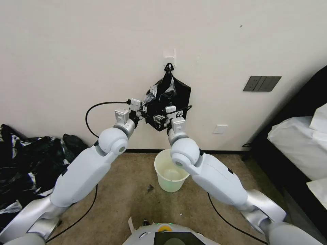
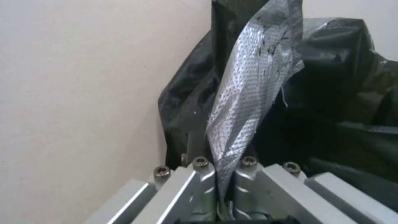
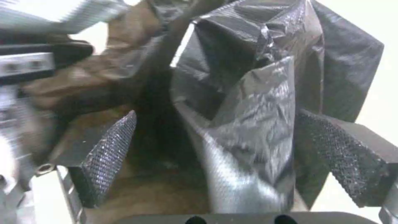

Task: Place a trash bag onto the trash bin.

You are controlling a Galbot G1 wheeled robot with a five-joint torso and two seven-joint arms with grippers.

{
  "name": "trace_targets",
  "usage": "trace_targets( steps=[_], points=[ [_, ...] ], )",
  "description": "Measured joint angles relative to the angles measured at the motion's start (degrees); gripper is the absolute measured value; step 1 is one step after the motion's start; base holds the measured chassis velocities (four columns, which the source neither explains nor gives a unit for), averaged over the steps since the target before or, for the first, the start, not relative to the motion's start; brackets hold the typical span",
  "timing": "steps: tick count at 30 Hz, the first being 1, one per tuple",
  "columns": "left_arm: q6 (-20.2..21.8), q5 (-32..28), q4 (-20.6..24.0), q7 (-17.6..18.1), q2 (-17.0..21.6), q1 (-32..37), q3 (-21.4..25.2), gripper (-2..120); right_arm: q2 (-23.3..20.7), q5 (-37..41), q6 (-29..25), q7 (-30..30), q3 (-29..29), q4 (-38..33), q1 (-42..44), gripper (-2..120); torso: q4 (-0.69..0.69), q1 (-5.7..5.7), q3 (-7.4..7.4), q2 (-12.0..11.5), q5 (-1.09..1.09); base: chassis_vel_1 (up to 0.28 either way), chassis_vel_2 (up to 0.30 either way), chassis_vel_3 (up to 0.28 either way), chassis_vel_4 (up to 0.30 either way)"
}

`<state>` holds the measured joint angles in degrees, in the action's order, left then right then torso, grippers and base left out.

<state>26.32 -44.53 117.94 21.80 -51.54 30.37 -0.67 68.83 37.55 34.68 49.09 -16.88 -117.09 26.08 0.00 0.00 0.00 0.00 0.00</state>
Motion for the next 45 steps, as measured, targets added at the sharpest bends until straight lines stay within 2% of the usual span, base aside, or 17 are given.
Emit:
trace_targets(
  steps=[3, 9, 10, 13, 14, 17, 18, 21, 22, 26, 29, 35, 37, 39, 42, 43, 45],
  points=[
    [0.00, -0.11, 0.59, -0.03, 0.25, 0.62, 0.17, 0, 0.82, -0.81, 0.07, 0.02, 0.82, 1.58, -0.43, 95, 0.00, 0.00, 0.00, 0.00, 0.00, 0.000, 0.000, 0.000, 0.000],
    [-0.08, -0.12, 0.74, -0.15, 0.31, 1.50, 0.32, 0, 1.77, -1.06, -0.53, 0.21, 1.46, 2.57, -0.85, 70, 0.00, 0.00, 0.00, 0.00, 0.00, 0.000, 0.000, 0.000, 0.000],
    [-0.08, -0.12, 0.74, -0.15, 0.31, 1.50, 0.32, 0, 1.77, -1.06, -0.53, 0.21, 1.46, 2.57, -0.85, 70, 0.00, 0.00, 0.00, 0.00, 0.00, 0.000, 0.000, 0.000, 0.000],
    [-0.15, -0.09, 0.72, -0.18, 0.28, 1.72, 0.44, 0, 2.08, -1.50, -0.67, 0.26, 1.70, 3.23, -1.15, 56, 0.00, 0.00, 0.00, 0.00, 0.00, 0.000, 0.000, 0.000, 0.000],
    [-0.15, -0.09, 0.72, -0.18, 0.28, 1.72, 0.44, 0, 2.08, -1.50, -0.67, 0.26, 1.70, 3.23, -1.15, 56, 0.00, 0.00, 0.00, 0.00, 0.00, 0.000, 0.000, 0.000, 0.000],
    [-0.19, -0.09, 0.96, -0.18, 0.51, 1.79, 0.62, 0, 1.83, -1.62, -0.90, 0.26, 1.88, 3.43, -1.11, 42, -0.01, 0.00, 0.00, 0.00, 0.00, 0.000, 0.000, 0.000, 0.000],
    [-0.19, -0.09, 0.96, -0.18, 0.51, 1.79, 0.62, 0, 1.83, -1.62, -0.90, 0.26, 1.88, 3.43, -1.11, 42, -0.01, 0.00, 0.00, 0.00, 0.00, 0.000, 0.000, 0.000, 0.000],
    [-0.21, -0.09, 1.16, -0.18, 0.71, 2.42, 1.15, 0, 1.67, -1.43, -2.63, 0.25, 3.11, 3.19, -0.24, 28, 0.00, 0.00, 0.00, 0.00, 0.00, 0.000, 0.000, 0.000, 0.000],
    [-0.21, -0.09, 1.16, -0.18, 0.71, 2.42, 1.15, 0, 1.67, -1.43, -2.63, 0.25, 3.11, 3.19, -0.24, 28, 0.00, 0.00, 0.00, 0.00, 0.00, 0.000, 0.000, 0.000, 0.000],
    [-0.30, -0.08, 1.17, -0.19, 0.77, 3.37, 1.82, 0, 0.86, -0.02, -4.45, 0.26, 4.82, 2.42, 0.87, 14, 0.00, 0.00, 0.00, 0.00, 0.00, 0.000, 0.000, 0.000, 0.000],
    [-1.14, -0.06, 1.17, -0.19, 0.88, 4.76, 2.90, 0, -0.46, 2.73, -8.02, 0.25, 6.83, 1.52, 2.59, 0, -0.01, 0.00, 0.00, 0.00, 0.00, 0.000, 0.000, 0.000, 0.000],
    [-1.91, -1.32, 1.45, 0.18, 0.85, 7.06, 3.86, 0, -1.24, 7.33, -14.47, 0.09, 9.78, 0.20, 7.12, 0, 0.00, 0.00, 0.00, 0.00, 0.01, 0.000, 0.000, 0.000, 0.000],
    [-2.08, -2.15, 2.77, 0.35, 1.08, 10.45, 5.14, 0, -2.16, 8.92, -17.71, -0.78, 12.45, -2.38, 12.22, 0, 0.00, 0.00, 0.00, 0.00, 0.02, 0.000, 0.000, 0.000, 0.000],
    [-2.08, -2.50, 3.49, 0.35, 1.31, 11.97, 5.77, 0, -3.00, 9.22, -18.53, -1.69, 13.63, -3.55, 14.38, 0, 0.00, 0.00, 0.00, 0.00, 0.01, 0.000, 0.000, 0.000, 0.000],
    [-2.61, -3.27, 8.06, -0.61, 3.08, 20.43, 9.60, 0, -7.89, 9.27, -22.17, -8.64, 19.11, -8.90, 25.33, 0, -0.02, -0.01, -0.01, 0.00, 0.03, 0.000, 0.000, 0.000, 0.000],
    [-2.61, -3.27, 8.06, -0.61, 3.08, 20.43, 9.60, 0, -7.89, 9.27, -22.17, -8.64, 19.11, -8.90, 25.33, 0, -0.02, -0.01, -0.01, 0.00, 0.03, 0.000, 0.000, 0.000, 0.000],
    [-3.26, -3.39, 10.47, -1.60, 4.24, 24.94, 11.71, 0, -10.08, 9.45, -23.41, -12.20, 22.38, -12.39, 31.19, 0, 0.00, -0.01, -0.01, 0.00, 0.00, 0.000, 0.000, 0.000, 0.000]
  ],
)
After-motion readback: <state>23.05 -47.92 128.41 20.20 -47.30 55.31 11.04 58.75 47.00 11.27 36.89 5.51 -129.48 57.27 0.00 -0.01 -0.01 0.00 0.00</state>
